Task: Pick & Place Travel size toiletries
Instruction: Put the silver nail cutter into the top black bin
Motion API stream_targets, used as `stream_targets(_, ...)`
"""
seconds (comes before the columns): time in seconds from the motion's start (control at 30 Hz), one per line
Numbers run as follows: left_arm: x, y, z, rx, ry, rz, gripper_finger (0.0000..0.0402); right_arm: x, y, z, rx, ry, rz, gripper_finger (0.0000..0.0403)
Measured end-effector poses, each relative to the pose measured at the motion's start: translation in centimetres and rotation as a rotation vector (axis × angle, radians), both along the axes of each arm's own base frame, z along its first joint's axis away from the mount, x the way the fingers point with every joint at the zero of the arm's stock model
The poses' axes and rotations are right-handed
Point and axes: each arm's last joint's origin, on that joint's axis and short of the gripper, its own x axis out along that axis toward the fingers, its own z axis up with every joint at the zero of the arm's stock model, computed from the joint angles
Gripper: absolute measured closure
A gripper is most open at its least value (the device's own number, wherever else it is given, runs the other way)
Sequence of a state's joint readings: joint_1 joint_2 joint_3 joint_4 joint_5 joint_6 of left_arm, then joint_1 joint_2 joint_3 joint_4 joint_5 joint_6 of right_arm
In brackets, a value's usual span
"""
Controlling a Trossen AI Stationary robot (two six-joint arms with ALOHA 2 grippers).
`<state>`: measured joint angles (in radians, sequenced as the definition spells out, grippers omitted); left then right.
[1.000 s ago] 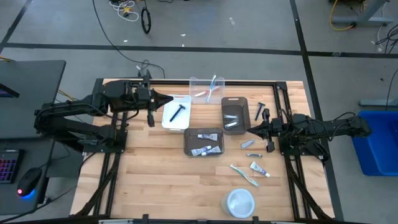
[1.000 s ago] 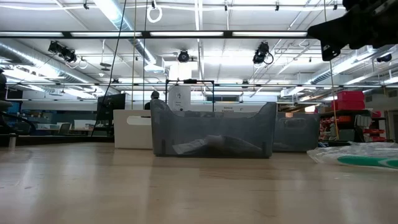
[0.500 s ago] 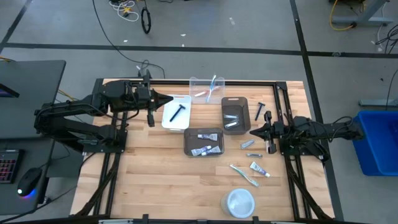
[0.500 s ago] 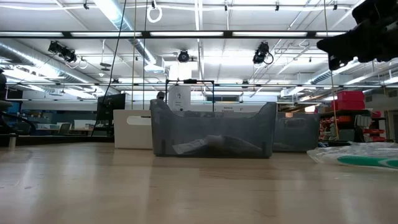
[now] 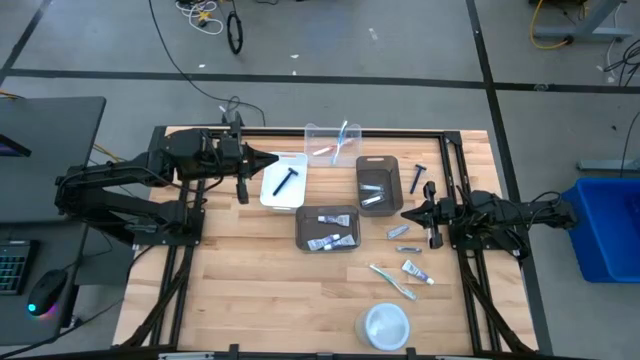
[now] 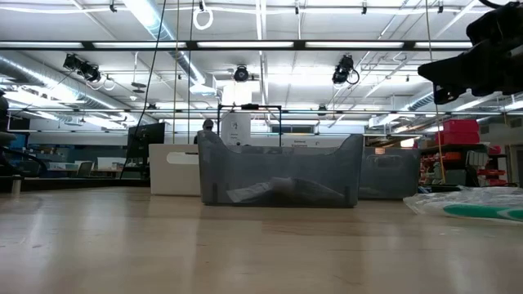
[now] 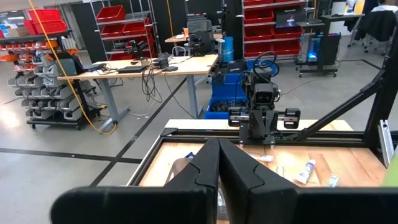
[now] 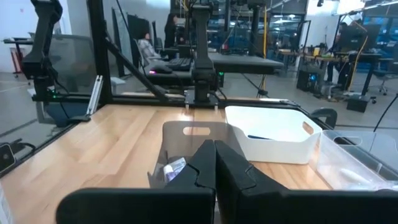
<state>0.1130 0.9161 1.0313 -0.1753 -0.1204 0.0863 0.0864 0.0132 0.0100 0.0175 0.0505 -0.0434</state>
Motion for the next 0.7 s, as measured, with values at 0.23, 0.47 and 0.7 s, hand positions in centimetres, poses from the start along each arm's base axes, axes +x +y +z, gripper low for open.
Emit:
stream_targets(0.23,0.0,0.0,0.0,0.000,0.000,0.000,0.0396,0.0,0.0,0.0,-0.001,-0.001,0.000,0.0403)
stream_targets(0.47,0.0,0.0,0.1,0.001,-0.007,0.000,0.0386,0.0,-0.1,0.2,0.119,-0.013,-0.017,0.0403)
stream_targets(0.7,0.0,0.0,0.0,-0.046,-0.008,-0.005,0.0395,-0.2,-0.1,1.8,0.142,-0.046,-0.020,0.0403)
